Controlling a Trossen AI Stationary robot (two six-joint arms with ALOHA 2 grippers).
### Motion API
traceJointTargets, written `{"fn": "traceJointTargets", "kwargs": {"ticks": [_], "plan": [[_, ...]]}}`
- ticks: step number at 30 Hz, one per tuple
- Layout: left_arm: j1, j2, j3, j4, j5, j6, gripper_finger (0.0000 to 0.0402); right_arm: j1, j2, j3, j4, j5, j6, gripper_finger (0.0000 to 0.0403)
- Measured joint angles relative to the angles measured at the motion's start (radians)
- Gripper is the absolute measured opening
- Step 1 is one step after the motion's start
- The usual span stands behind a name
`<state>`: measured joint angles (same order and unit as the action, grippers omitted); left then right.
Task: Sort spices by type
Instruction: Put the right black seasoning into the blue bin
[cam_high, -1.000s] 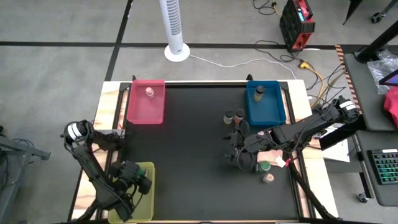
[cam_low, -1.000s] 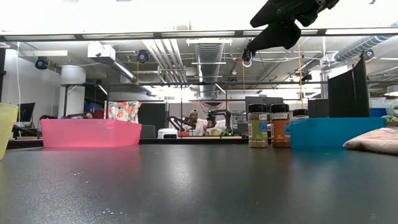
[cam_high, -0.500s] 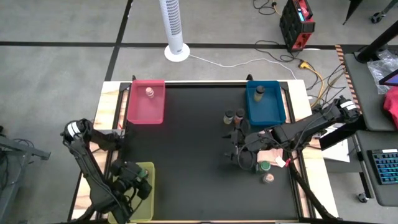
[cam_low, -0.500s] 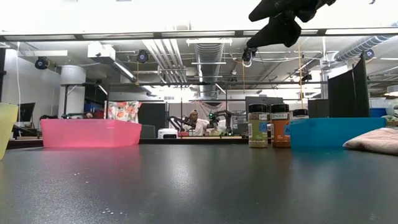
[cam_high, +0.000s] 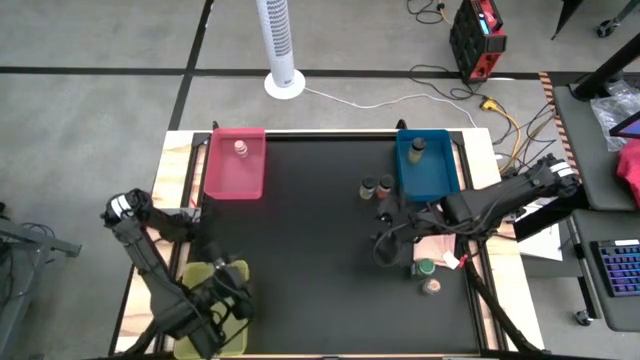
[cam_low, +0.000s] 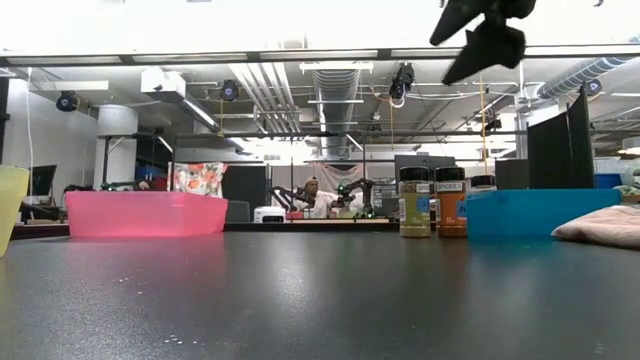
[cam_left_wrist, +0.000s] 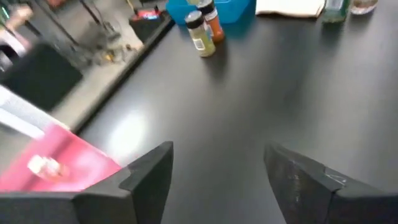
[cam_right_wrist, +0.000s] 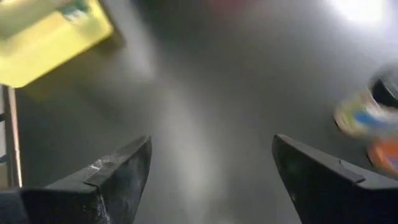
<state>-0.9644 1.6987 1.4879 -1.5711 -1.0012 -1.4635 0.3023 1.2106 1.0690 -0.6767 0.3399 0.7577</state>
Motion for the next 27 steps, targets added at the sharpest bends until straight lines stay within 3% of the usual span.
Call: {"fn": "traceJointTargets", "kwargs": {"ticks": [10,17,22,27], "plan": [[0.118,-0.025,-0.047,0.018,-0.120,0.327,0.0212,-0.010,0.001,0.086,-0.243,0.002,0.252,0.0309],[0.199,-0.066,-0.050,0.090,-0.124,0.513,0.0212,-0.069,0.001,0.128,-0.332,0.001,0.254,0.0300],[0.233,-0.103,-0.054,0.239,-0.116,0.744,0.0212,-0.133,0.001,0.149,-0.410,0.000,0.236,0.0294],[0.262,-0.138,-0.081,0.423,-0.054,1.004,0.0212,-0.210,0.001,0.152,-0.433,-0.029,0.093,0.0293]]}}
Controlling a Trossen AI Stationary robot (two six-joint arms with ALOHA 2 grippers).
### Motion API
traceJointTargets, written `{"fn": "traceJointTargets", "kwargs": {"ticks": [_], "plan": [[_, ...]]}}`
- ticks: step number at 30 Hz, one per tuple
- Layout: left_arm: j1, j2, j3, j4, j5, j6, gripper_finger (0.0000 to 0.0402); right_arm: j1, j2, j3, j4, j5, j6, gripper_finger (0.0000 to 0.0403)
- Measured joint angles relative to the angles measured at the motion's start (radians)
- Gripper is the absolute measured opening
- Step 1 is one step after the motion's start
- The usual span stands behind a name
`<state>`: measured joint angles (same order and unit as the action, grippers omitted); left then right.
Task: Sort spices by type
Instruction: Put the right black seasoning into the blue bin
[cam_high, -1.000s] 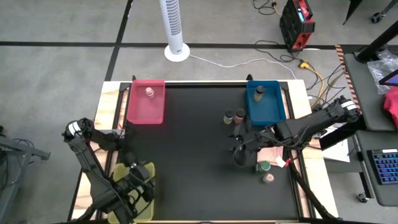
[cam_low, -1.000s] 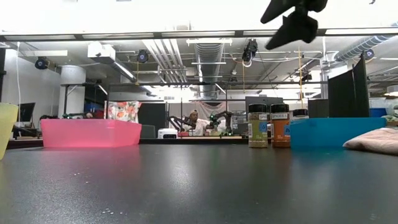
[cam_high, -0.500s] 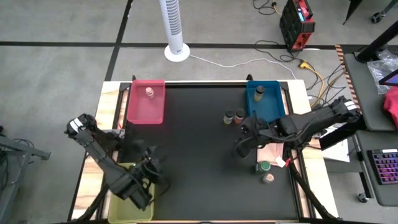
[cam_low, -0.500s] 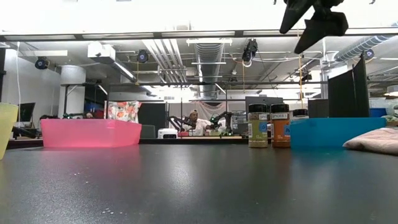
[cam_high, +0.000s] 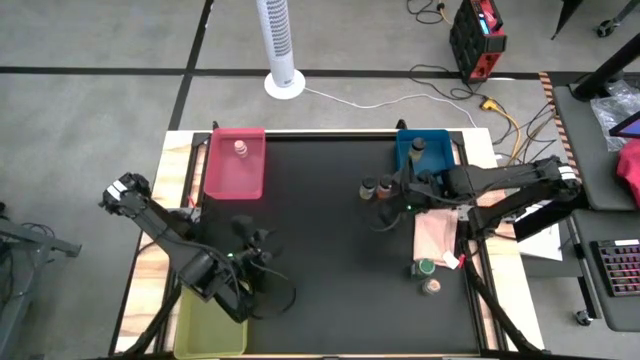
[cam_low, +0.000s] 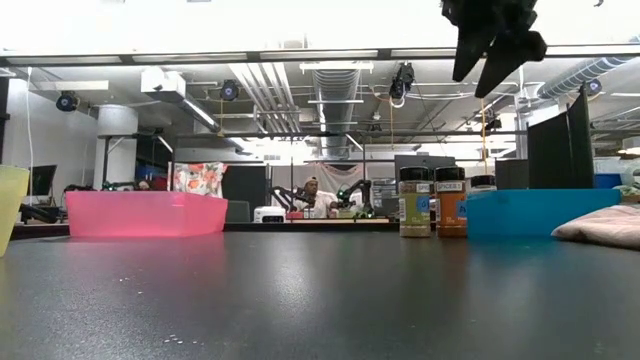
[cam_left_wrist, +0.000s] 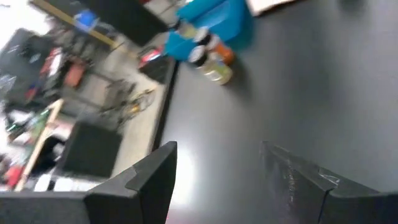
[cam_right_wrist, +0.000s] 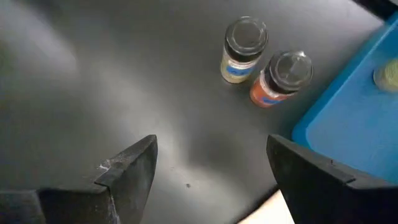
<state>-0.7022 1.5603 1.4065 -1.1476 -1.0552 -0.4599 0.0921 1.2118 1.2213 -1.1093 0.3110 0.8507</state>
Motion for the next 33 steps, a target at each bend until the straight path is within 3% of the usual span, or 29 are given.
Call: {"fn": "traceJointTargets", "kwargs": {"ticks": [2,8,11,13,21,28,33], "plan": [[0.017,-0.027,-0.038,0.112,0.065,0.118,0.0212,-0.036,0.000,0.000,-0.001,-0.031,-0.079,0.0295],[0.106,-0.144,-0.236,0.608,0.390,0.470,0.0212,-0.116,0.000,0.000,-0.001,-0.056,-0.379,0.0306],[0.172,-0.214,-0.358,0.859,0.595,0.571,0.0212,-0.156,0.001,0.000,0.000,-0.051,-0.465,0.0310],[0.215,-0.257,-0.432,0.993,0.666,0.604,0.0212,-0.193,0.005,0.000,0.008,-0.049,-0.509,0.0311],[0.337,-0.422,-0.627,1.224,0.669,0.624,0.0212,-0.309,0.047,-0.001,0.024,-0.052,-0.873,0.0316],[0.367,-0.543,-0.681,1.237,0.460,0.644,0.0212,-0.378,0.120,-0.003,0.085,-0.097,-0.995,0.0339],[0.366,-0.606,-0.717,1.236,0.438,0.651,0.0212,-0.413,0.181,-0.010,0.126,-0.134,-1.062,0.0348]]}}
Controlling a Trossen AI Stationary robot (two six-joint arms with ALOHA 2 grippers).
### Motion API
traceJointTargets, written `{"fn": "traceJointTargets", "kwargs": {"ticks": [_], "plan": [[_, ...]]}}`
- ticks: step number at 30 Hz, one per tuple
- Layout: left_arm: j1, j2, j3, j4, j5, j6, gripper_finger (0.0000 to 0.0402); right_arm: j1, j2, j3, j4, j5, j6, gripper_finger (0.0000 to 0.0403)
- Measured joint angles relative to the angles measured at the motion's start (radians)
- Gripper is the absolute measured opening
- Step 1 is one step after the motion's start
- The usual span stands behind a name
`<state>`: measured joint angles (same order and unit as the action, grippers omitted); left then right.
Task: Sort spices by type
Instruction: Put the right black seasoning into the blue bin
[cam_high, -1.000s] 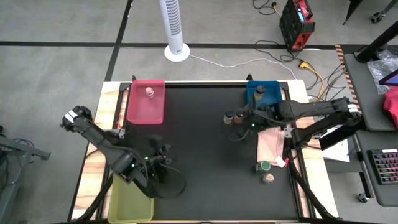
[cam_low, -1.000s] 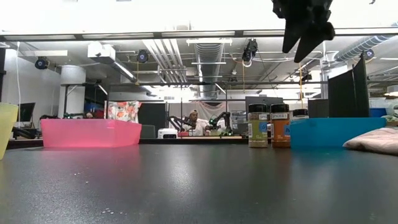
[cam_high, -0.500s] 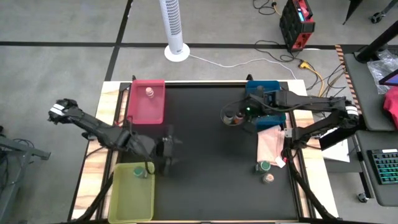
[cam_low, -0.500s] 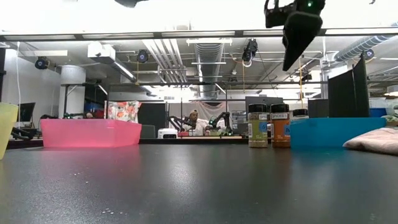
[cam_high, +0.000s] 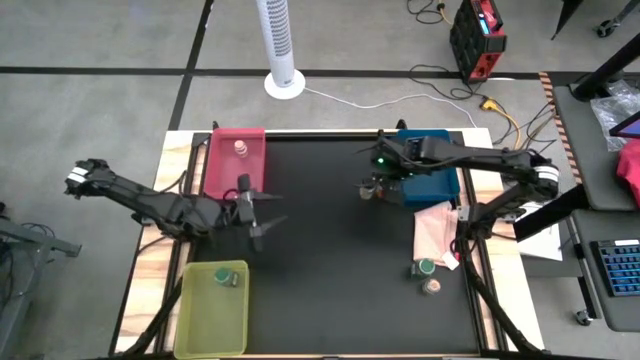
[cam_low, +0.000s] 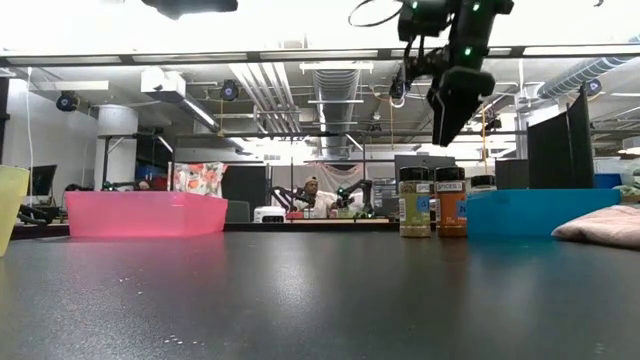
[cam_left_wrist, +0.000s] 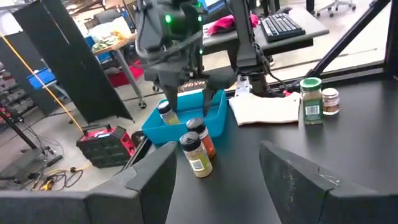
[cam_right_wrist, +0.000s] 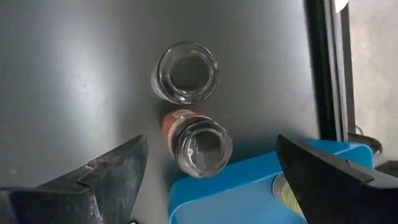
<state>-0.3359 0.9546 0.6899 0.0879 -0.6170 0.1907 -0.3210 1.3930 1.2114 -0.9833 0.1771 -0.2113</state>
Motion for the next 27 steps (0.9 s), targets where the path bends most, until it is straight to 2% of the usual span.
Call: {"fn": "traceJointTargets", "kwargs": {"ticks": [4,8,18,27], "plan": [[0.000,-0.022,-0.019,0.002,0.000,-0.042,0.0212,-0.032,0.033,-0.008,-0.007,-0.016,-0.013,0.0349],[-0.001,-0.022,-0.040,0.000,0.000,-0.085,0.0212,-0.067,0.037,-0.029,-0.006,-0.099,-0.005,0.0349],[-0.001,0.013,-0.063,0.014,0.016,-0.126,0.0212,-0.150,0.037,-0.085,0.061,-0.132,-0.015,0.0347],[-0.001,0.044,-0.063,0.077,0.017,-0.122,0.0212,-0.156,0.037,-0.134,0.103,-0.144,-0.017,0.0344]]}}
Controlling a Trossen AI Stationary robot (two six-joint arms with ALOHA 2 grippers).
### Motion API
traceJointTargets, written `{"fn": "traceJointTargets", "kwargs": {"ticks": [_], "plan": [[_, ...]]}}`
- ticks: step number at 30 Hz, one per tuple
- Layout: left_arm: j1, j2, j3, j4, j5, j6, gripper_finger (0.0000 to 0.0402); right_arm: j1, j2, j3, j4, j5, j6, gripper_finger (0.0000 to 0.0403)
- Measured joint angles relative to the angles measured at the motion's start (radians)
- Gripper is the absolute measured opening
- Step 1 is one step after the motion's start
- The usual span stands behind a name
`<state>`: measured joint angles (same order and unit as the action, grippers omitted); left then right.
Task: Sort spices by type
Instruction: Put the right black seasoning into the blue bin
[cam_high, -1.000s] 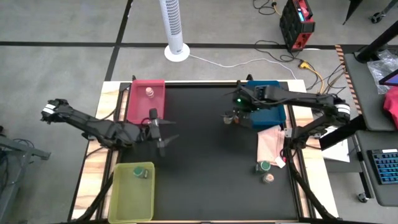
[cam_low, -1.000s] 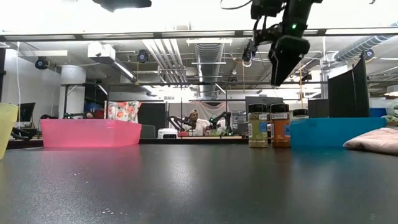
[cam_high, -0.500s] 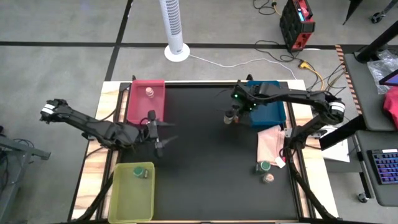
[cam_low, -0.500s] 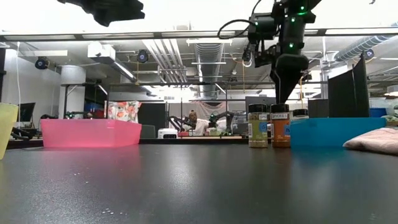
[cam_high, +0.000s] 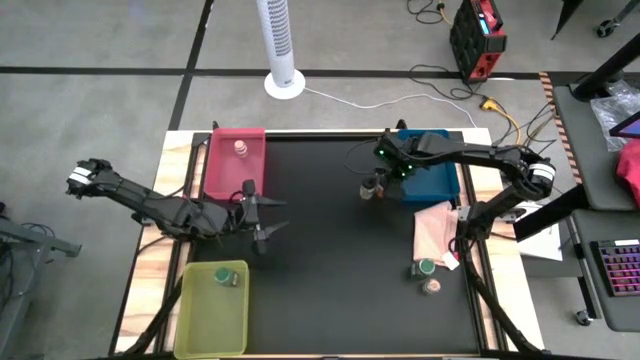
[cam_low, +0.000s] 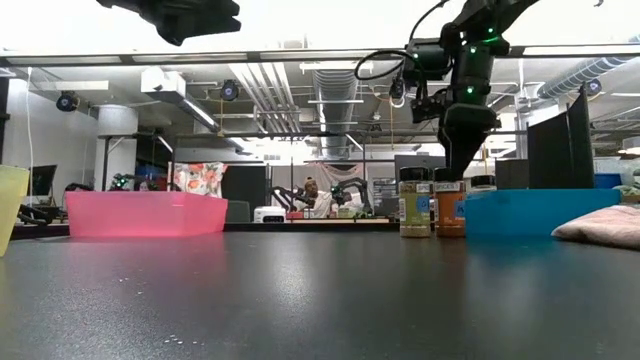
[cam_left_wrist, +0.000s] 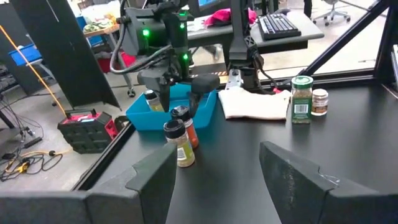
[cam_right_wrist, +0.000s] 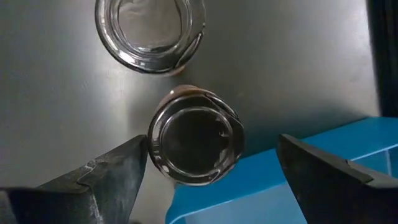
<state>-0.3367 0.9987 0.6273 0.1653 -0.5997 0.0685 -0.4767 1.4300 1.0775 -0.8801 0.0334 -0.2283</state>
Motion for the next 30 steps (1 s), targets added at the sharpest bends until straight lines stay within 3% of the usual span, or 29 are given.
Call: {"fn": "traceJointTargets", "kwargs": {"ticks": [12,25,30], "plan": [[0.000,0.023,0.000,0.041,0.001,-0.021,0.0212,0.001,0.028,0.000,0.041,-0.011,0.001,0.0295],[0.000,0.028,0.000,0.036,0.001,-0.056,0.0212,0.001,0.104,0.001,0.042,-0.016,-0.004,0.0198],[0.000,0.030,0.000,0.036,0.001,-0.060,0.0212,0.001,0.090,0.000,0.033,-0.015,0.011,0.0197]]}}
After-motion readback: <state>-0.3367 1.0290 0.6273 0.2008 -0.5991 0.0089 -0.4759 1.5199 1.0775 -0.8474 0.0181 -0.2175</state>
